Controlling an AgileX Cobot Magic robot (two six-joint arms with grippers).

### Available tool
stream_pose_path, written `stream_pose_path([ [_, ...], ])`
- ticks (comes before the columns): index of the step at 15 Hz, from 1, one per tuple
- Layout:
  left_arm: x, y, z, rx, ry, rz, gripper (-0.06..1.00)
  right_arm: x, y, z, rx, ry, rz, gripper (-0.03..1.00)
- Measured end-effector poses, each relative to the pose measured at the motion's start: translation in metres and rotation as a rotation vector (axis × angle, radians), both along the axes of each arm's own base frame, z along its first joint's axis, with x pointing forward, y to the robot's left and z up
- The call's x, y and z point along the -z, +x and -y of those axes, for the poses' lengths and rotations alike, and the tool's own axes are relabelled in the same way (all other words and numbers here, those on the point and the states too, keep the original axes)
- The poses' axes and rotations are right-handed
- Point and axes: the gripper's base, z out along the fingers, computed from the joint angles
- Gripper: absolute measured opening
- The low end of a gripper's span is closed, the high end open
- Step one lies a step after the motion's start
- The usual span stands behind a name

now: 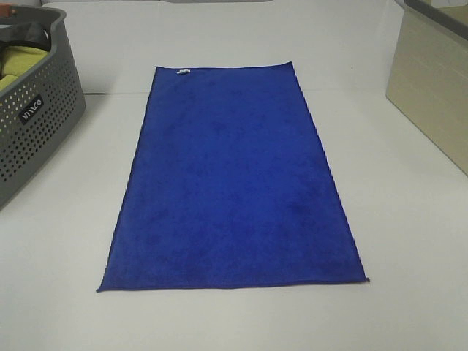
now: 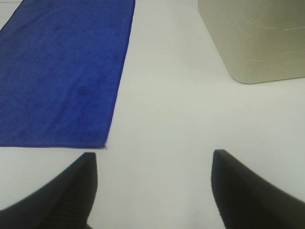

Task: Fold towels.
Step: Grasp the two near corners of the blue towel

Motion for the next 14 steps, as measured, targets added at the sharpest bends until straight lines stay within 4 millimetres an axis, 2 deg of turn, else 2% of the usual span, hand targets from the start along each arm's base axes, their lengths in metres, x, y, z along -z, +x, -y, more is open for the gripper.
stream_pose_path([
  [12,0.000,0.000,0.000,-0.001,-0.001,0.003,0.64,0.000,0.000,0.000,0.000,0.000,0.000,0.65],
  [14,-0.011,0.001,-0.001,-0.023,-0.029,0.095,0.64,-0.005,0.007,0.000,0.004,0.006,-0.012,0.65],
])
